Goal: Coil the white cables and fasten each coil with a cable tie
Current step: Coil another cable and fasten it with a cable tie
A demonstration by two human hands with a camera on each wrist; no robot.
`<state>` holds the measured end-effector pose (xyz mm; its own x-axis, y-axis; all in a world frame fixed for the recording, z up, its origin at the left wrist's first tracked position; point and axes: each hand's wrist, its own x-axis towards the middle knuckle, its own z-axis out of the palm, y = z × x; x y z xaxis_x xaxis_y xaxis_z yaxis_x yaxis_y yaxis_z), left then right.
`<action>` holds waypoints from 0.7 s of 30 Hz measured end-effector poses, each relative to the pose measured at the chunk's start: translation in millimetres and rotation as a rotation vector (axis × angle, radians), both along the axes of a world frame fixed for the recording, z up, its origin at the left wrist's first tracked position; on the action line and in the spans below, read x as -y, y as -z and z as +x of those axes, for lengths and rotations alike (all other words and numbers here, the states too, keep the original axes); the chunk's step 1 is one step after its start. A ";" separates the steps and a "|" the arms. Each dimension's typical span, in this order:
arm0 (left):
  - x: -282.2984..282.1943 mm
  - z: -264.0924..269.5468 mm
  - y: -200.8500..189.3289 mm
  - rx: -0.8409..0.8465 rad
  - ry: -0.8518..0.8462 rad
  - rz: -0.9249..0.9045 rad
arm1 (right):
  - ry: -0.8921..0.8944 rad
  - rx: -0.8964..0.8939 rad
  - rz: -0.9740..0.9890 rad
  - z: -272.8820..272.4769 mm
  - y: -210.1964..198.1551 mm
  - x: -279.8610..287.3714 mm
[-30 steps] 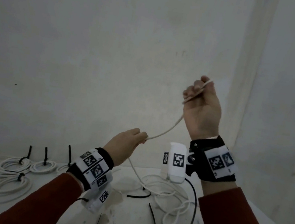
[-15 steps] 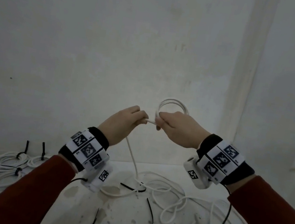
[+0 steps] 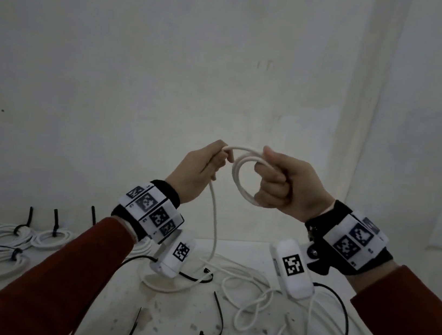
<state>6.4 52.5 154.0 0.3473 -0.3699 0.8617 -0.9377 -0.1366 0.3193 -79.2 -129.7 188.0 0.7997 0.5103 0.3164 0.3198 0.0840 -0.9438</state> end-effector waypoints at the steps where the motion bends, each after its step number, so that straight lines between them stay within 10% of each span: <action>1: 3.8 1.8 0.5 -0.030 0.015 -0.012 | -0.038 -0.019 0.058 -1.9 -0.8 1.6; 14: 20.6 38.4 74.4 -0.395 -0.057 0.096 | -0.006 0.237 0.641 -18.0 -50.9 25.7; 21: -6.0 42.2 8.6 -0.265 -0.098 -0.196 | 0.053 0.268 0.704 -12.8 -43.7 30.3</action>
